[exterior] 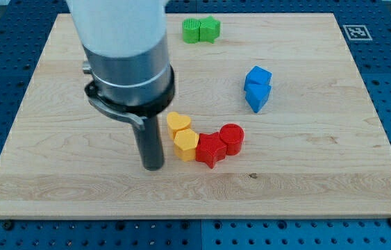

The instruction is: Move the yellow hexagon left to the blue cube

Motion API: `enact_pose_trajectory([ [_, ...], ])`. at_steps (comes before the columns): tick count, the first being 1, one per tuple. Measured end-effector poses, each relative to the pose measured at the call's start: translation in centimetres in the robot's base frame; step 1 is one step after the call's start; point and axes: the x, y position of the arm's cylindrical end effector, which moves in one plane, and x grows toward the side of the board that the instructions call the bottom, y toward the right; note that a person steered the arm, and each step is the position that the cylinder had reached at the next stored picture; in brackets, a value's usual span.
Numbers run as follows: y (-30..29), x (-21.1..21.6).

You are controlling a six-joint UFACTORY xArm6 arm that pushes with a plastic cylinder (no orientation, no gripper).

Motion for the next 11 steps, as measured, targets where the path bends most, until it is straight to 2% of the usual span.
enact_pose_trajectory([
  [1,4.1,-1.6],
  [2,5.7,-5.0],
  [3,5.5,-6.2],
  [4,5.0,-3.0],
  [5,4.6,-4.1],
  [6,4.6,-9.7],
  [7,4.5,-12.8],
  [9,5.3,-7.1],
  [11,6.0,-17.3],
])
